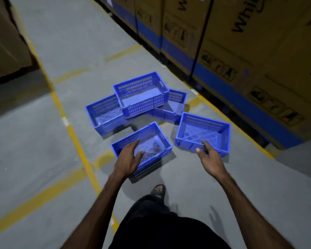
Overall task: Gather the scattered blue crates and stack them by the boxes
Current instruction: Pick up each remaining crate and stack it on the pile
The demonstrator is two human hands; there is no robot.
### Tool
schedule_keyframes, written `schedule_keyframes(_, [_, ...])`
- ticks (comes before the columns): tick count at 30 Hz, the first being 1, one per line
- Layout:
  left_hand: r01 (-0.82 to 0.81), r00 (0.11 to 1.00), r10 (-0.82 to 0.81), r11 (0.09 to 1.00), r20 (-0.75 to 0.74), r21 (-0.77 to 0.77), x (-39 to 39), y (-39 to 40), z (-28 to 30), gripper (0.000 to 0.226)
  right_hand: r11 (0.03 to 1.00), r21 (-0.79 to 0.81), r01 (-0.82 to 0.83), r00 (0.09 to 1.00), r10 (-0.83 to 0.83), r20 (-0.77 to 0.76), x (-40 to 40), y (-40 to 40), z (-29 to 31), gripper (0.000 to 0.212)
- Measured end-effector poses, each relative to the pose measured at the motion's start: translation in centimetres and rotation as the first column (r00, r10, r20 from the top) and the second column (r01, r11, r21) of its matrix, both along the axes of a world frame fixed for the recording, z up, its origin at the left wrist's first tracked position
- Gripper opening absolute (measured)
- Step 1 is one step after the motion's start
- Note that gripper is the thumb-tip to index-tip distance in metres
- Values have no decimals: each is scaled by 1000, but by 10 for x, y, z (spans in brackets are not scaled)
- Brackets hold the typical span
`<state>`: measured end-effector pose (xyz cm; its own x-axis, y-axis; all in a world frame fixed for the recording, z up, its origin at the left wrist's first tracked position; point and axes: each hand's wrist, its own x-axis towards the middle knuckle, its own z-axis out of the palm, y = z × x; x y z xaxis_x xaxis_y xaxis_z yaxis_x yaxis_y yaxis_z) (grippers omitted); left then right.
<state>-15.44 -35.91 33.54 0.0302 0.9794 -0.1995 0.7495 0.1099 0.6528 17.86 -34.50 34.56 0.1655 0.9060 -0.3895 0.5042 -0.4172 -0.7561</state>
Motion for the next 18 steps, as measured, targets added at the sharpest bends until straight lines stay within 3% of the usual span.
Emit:
schedule_keyframes(8, [70, 995, -70, 997, 67, 13, 21, 77, -8, 61, 997, 9, 71, 996, -72, 57, 19, 42, 4, 55])
schedule_keyframes(18, [1, 998, 0, 1000, 56, -14, 0, 127, -32, 64, 1000, -15, -18, 994, 20, 110, 20, 111, -7, 56])
